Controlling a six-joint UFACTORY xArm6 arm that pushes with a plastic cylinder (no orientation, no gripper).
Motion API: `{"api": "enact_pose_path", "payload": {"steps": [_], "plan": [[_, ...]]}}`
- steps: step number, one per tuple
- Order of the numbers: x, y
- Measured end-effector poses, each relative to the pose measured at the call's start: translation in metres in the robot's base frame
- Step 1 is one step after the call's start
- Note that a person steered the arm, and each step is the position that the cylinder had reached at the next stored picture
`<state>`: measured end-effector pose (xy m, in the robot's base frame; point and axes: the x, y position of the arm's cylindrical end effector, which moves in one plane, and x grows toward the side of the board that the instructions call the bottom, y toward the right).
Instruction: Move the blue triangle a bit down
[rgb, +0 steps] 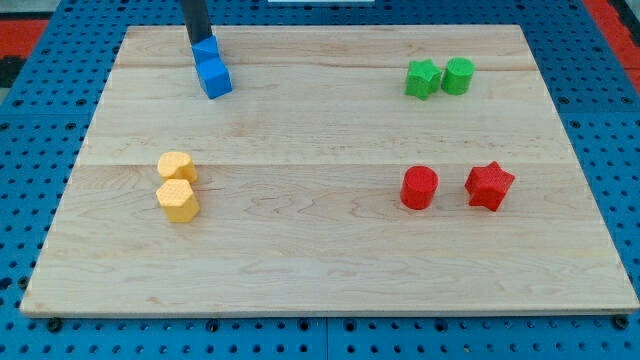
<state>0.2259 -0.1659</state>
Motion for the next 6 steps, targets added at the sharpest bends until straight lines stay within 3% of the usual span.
{"api": "enact_pose_path", "payload": {"steps": [3, 5, 6], "plan": [[0.014, 0.001], [0.012, 0.134], [0.012, 0.134]]}}
